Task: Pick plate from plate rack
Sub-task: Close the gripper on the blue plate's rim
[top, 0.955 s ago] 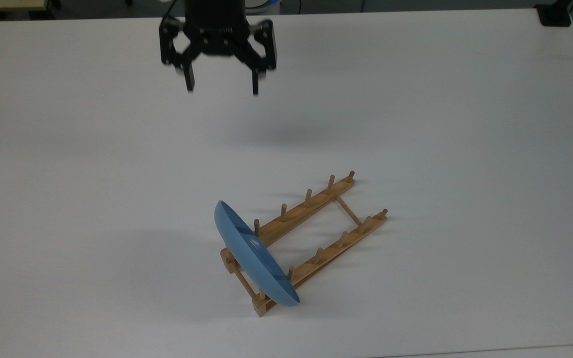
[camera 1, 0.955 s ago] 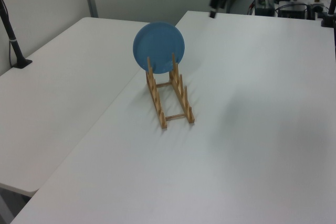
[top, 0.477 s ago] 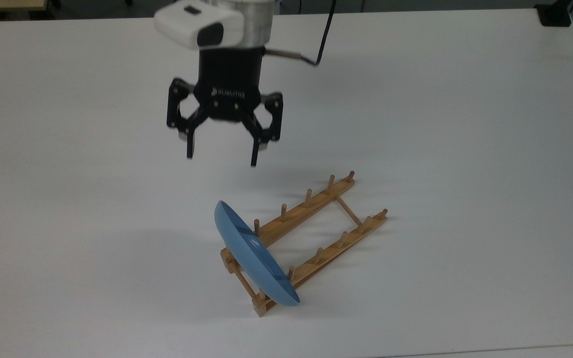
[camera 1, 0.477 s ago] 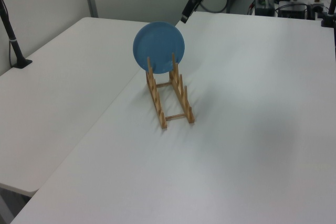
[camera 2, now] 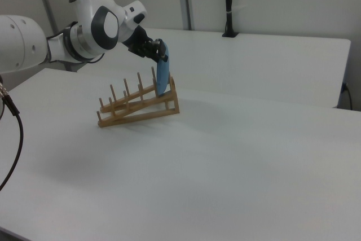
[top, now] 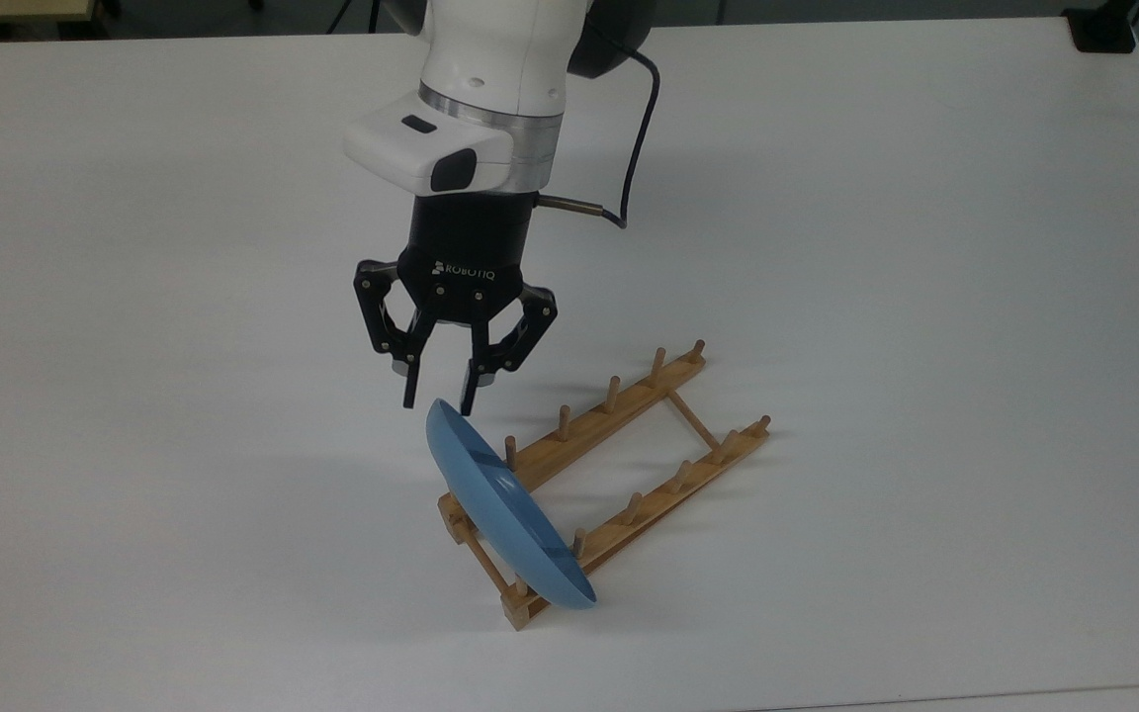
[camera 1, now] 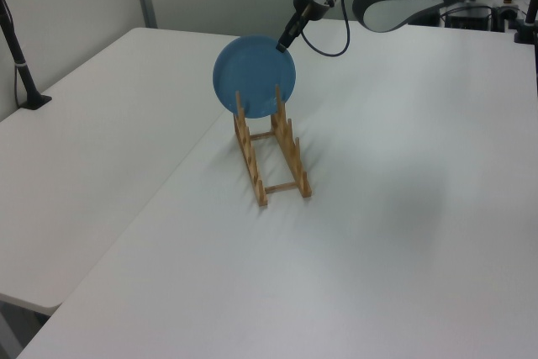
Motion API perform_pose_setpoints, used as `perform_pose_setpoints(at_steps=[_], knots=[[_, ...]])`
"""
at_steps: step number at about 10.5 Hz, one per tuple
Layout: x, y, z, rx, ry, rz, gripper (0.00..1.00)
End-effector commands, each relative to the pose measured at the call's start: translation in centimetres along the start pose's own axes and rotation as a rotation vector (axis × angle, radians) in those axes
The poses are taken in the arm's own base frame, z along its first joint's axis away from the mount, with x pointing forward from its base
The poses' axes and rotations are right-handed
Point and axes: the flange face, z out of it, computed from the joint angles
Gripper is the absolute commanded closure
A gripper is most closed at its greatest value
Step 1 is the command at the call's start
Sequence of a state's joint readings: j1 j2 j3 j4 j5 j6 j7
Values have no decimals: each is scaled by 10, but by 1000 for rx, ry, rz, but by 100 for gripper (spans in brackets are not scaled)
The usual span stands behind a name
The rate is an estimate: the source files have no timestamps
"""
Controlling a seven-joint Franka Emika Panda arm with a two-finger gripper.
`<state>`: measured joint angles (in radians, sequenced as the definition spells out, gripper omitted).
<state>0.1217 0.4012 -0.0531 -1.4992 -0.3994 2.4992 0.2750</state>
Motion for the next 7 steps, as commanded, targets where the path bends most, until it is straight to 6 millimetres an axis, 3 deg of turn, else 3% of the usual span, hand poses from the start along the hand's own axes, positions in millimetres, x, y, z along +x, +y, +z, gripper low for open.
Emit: perform_pose_setpoints(at_steps=[1, 2, 3, 7], knots=[[8, -2, -3, -34, 43, -7, 66], [8, -3, -1, -42, 45, -18, 73], [8, -3, 0, -47, 48, -28, 73], [3, -7, 12, -59, 38, -53, 67]])
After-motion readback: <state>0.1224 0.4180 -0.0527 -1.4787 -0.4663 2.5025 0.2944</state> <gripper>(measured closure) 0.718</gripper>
